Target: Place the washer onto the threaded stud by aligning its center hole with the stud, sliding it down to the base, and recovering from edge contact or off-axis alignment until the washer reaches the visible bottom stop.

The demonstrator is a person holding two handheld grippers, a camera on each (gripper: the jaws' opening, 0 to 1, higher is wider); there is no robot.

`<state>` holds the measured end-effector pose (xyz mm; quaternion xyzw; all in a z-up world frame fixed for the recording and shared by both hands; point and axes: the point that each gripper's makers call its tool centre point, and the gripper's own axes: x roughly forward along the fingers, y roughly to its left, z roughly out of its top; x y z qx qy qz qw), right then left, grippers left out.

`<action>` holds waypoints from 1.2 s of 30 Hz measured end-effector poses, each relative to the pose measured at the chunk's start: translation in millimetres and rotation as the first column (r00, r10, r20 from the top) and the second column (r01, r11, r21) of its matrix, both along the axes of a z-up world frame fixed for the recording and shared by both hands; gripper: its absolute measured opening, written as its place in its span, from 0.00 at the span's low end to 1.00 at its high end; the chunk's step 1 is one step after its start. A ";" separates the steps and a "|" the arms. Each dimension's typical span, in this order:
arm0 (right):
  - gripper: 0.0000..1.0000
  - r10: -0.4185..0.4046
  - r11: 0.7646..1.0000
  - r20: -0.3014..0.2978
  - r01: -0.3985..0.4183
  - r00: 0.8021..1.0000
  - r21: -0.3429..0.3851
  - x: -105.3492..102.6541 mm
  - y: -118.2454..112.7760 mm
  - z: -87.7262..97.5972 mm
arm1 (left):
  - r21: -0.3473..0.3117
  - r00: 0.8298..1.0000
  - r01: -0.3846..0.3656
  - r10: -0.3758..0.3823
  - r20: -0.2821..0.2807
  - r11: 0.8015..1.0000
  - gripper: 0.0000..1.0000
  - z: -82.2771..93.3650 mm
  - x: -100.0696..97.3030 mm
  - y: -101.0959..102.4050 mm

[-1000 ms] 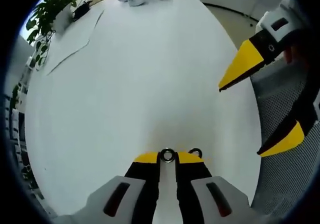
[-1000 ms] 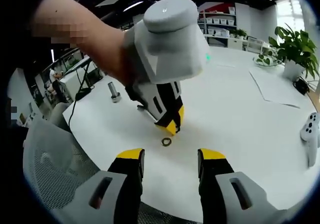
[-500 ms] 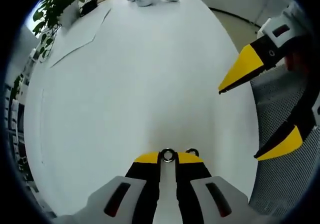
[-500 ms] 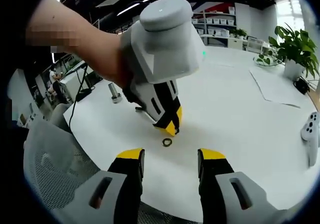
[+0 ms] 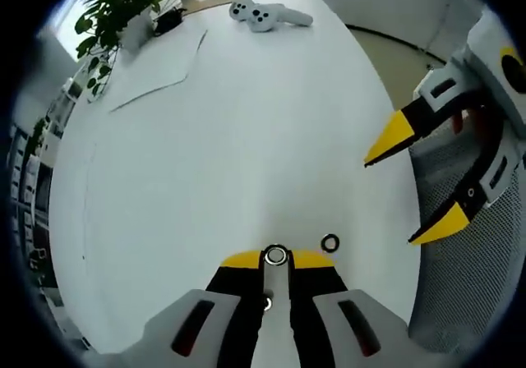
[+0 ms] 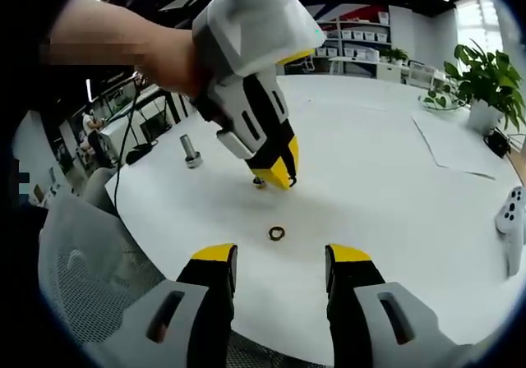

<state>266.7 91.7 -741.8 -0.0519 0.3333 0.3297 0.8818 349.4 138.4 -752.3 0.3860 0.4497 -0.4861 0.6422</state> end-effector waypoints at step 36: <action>0.45 0.004 1.000 -0.005 -0.004 1.000 -0.003 -1.2 0.4 -0.6 | 0.036 0.998 -0.050 0.052 -0.028 0.998 0.08 24.6 -1.3 52.4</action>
